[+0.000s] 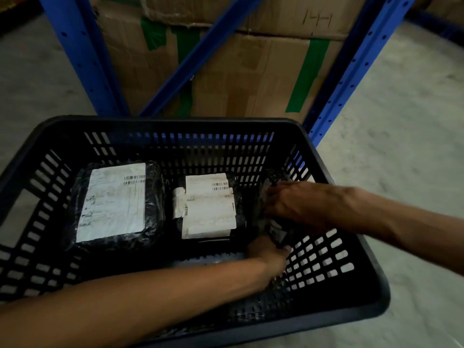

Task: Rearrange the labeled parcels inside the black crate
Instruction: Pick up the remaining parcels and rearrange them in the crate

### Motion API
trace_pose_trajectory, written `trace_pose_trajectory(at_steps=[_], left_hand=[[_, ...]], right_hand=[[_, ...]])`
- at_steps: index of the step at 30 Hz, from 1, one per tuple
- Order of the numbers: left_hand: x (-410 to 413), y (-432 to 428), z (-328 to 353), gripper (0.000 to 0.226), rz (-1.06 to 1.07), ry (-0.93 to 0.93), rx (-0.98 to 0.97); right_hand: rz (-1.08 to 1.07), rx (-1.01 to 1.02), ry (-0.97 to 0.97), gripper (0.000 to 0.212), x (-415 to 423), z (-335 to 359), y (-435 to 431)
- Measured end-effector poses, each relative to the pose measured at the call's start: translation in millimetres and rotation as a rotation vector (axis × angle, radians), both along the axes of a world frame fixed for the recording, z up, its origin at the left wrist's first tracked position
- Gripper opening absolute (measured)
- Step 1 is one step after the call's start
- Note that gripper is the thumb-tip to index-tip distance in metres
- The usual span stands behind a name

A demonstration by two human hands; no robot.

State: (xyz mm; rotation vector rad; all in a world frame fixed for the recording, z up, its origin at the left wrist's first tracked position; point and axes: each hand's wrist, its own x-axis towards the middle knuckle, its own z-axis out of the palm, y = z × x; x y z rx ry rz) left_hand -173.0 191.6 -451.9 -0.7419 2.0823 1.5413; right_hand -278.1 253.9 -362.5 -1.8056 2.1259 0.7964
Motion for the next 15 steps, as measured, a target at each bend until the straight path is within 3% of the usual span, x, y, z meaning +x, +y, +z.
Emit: trace_pose_trajectory(at_steps=[3, 6, 10, 13, 15], left_hand=[[22.2, -22.2, 32.3, 0.051, 0.007, -0.027, 0.082], [51.4, -56.3, 88.9, 0.042, 0.000, 0.028, 0.127], [78.2, -97.4, 136.2, 0.067, 0.162, 0.267, 0.054], [78.0, -118.4, 149.0, 0.072, 0.308, 0.489, 0.190], [76.4, -125.7, 156.3, 0.061, 0.364, 0.621, 0.284]], right_hand=[[-0.240, 0.050, -0.308, 0.049, -3.0, 47.4, -12.7], [-0.436, -0.056, -0.604, 0.046, -8.5, 101.9, -11.8], [-0.648, -0.320, -0.983, 0.032, -22.4, 144.6, -4.5], [-0.879, -0.543, -1.248, 0.036, -31.5, 147.5, -8.6], [-1.008, -0.654, -1.385, 0.040, -32.3, 141.4, -15.8]])
